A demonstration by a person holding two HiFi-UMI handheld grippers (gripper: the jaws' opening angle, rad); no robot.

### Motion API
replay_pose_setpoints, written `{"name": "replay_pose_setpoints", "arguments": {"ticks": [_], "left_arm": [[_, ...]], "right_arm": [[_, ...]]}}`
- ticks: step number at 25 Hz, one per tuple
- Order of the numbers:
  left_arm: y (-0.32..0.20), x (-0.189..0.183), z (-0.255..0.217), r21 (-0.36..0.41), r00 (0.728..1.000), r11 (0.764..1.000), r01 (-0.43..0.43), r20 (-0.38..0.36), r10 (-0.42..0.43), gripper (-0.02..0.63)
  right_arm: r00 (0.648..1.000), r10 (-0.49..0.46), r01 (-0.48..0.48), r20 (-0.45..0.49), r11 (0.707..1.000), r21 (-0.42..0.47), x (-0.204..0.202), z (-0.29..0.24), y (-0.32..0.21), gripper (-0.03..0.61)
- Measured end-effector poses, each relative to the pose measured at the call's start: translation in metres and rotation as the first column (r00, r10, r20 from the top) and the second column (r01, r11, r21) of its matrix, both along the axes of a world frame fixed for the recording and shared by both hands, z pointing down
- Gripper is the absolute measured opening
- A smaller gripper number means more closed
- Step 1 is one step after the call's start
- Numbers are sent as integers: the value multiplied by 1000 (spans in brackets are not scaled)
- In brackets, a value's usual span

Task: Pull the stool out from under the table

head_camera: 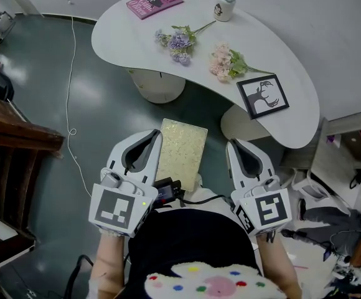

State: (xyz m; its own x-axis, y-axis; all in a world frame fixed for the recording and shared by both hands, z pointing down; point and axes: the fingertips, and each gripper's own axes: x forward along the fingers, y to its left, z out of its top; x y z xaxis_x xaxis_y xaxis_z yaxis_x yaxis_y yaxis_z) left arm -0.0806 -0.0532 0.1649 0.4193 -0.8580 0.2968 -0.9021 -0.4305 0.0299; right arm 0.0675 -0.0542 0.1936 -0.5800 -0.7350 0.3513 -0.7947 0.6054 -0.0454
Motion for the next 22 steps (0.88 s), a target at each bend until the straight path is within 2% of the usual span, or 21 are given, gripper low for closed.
{"name": "replay_pose_setpoints", "arguments": {"ticks": [22], "left_arm": [[7, 6, 14, -31, 1000, 999, -17, -1, 17, 15]], "right_arm": [[1000, -25, 25, -16, 1000, 2, -5, 2, 3, 40]]}}
